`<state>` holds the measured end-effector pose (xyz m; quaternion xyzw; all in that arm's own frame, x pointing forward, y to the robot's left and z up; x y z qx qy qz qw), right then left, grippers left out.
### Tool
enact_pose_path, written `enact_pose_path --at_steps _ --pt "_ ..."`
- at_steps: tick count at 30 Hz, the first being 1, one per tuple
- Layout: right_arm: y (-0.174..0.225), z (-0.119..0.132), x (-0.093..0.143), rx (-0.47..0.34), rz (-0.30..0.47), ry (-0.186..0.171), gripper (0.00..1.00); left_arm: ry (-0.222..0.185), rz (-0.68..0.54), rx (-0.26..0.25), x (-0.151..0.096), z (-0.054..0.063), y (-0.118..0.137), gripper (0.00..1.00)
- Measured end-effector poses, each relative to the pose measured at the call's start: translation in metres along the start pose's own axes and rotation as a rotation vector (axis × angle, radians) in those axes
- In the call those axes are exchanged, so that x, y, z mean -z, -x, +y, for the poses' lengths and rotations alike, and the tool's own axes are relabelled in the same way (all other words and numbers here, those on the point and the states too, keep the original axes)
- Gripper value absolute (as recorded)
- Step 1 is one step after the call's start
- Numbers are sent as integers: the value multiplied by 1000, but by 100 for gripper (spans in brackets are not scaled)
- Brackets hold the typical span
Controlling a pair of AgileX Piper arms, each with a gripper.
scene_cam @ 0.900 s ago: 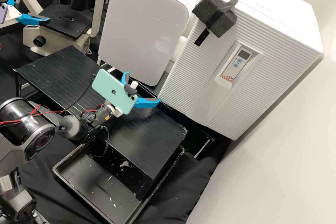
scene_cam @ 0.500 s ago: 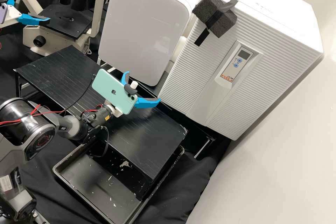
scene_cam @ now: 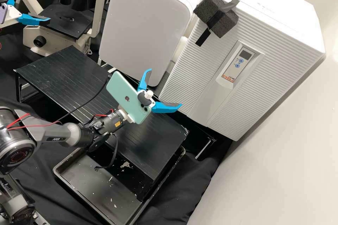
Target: Open the incubator door
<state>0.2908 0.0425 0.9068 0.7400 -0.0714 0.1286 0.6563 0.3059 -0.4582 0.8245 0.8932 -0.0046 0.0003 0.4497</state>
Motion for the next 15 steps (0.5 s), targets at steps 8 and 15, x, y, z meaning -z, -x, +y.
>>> enact_pose_path --at_steps 8,15 --pt "-34 27 27 -105 62 -5 100 0 0 0 0 0 0 100" --pt "-52 37 34 -125 25 -21 100 0 0 0 0 0 0 100"
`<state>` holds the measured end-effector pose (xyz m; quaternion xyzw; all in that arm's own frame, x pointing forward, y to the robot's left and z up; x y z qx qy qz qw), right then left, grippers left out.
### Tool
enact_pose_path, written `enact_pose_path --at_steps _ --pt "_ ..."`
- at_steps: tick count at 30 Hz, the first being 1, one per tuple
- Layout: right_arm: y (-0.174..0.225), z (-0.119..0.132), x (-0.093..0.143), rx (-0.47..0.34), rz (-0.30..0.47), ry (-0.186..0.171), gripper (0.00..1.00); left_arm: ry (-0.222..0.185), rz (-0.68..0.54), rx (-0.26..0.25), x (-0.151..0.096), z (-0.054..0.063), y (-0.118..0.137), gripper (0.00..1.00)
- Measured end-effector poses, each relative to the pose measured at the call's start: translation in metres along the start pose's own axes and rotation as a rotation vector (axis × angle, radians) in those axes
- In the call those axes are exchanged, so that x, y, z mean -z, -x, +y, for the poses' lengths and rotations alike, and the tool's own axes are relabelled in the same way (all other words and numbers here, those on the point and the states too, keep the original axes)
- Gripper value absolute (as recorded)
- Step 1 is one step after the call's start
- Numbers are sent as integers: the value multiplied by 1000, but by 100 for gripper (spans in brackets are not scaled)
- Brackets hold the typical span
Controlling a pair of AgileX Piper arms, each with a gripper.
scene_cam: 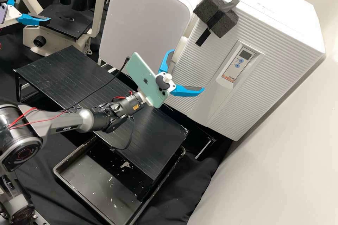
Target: Open the incubator door
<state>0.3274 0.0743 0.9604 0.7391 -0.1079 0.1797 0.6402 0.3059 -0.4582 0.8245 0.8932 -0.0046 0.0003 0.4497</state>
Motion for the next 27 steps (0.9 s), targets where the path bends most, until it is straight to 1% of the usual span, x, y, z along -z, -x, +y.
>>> enact_pose_path --at_steps 4,7,12,13,14,19,20,22,26,27 --pt "-6 6 6 -20 4 10 100 0 0 0 0 0 0 100" --pt "-8 8 9 -35 9 7 100 0 0 0 0 0 0 100" --pt "-10 9 12 -48 4 13 100 0 0 0 0 0 0 100" --pt "-10 9 12 -50 4 13 0 0 0 0 0 0 0 100" --pt "-10 8 13 -48 4 17 0 0 0 0 0 0 0 100" --pt "-11 5 11 -39 1 16 0 0 0 0 0 0 0 100" --pt "-11 4 11 -34 -1 15 100 0 0 0 0 0 0 100" --pt "-11 1 13 -28 2 21 100 0 0 0 0 0 0 100" --pt "-11 -4 16 -12 10 58 100 0 0 0 0 0 0 100" --pt "-11 -4 18 -11 14 65 0 0 0 0 0 0 0 100"
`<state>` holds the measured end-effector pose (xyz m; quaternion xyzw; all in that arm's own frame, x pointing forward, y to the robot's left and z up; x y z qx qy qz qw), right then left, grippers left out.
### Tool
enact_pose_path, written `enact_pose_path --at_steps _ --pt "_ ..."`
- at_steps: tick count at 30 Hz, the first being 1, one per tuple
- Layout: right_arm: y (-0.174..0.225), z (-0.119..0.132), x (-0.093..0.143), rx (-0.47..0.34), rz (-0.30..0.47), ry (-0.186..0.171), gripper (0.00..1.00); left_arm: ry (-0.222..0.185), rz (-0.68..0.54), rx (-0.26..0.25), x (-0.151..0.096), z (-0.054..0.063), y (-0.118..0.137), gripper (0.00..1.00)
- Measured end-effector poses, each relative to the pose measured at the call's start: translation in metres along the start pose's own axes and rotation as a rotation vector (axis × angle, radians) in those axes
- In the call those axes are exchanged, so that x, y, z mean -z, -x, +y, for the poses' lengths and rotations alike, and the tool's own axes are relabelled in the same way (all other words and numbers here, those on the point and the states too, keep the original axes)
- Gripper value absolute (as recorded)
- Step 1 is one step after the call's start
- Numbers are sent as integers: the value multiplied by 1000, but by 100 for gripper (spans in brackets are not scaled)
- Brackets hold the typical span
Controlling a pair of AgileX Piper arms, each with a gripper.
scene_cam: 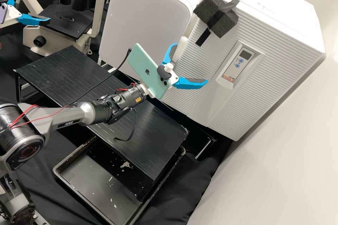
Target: Open the incubator door
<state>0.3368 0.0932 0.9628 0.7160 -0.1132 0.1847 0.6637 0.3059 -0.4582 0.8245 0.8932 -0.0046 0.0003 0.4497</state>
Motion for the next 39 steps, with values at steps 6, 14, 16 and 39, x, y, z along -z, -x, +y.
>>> enact_pose_path --at_steps 6,14,16,39 --pt "-5 2 -2 -27 -25 0 0 0 0 0 0 0 0 100" --pt "-8 0 -5 -24 -35 2 0 0 0 0 0 0 0 100" --pt "-9 -1 -5 -24 -35 2 0 0 0 0 0 0 0 100" --pt "-5 -2 2 -6 -78 30 0 0 0 0 0 0 0 100"
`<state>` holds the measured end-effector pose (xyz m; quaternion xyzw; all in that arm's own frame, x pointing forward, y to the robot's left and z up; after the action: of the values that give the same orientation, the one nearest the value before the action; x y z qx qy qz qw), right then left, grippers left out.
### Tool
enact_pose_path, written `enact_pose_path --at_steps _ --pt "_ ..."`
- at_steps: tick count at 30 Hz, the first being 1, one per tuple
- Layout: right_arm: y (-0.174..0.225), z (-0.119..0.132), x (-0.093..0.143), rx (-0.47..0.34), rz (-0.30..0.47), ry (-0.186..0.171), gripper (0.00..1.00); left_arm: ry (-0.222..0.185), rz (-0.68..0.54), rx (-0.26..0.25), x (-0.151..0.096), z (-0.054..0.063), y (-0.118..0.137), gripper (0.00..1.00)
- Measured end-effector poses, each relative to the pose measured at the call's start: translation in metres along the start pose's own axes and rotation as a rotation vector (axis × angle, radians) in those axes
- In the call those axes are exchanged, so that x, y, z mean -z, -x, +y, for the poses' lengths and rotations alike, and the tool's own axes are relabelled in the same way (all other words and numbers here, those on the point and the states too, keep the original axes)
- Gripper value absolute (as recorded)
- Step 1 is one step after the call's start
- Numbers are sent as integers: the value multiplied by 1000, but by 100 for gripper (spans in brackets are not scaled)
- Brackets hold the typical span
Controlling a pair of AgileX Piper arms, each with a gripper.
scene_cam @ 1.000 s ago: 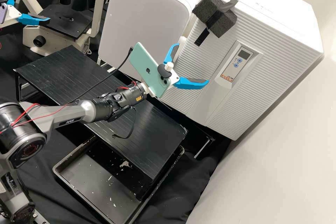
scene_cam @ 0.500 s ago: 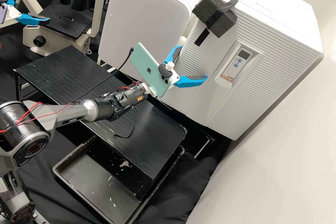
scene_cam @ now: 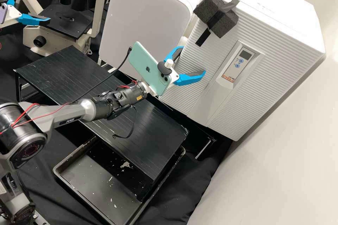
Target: Open the incubator door
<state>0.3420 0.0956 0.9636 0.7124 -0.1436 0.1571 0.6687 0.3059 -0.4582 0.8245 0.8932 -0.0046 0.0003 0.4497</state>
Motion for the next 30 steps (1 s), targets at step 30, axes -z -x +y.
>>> enact_pose_path --at_steps 30 --pt "9 -1 3 18 -13 34 0 0 0 0 0 0 0 100"
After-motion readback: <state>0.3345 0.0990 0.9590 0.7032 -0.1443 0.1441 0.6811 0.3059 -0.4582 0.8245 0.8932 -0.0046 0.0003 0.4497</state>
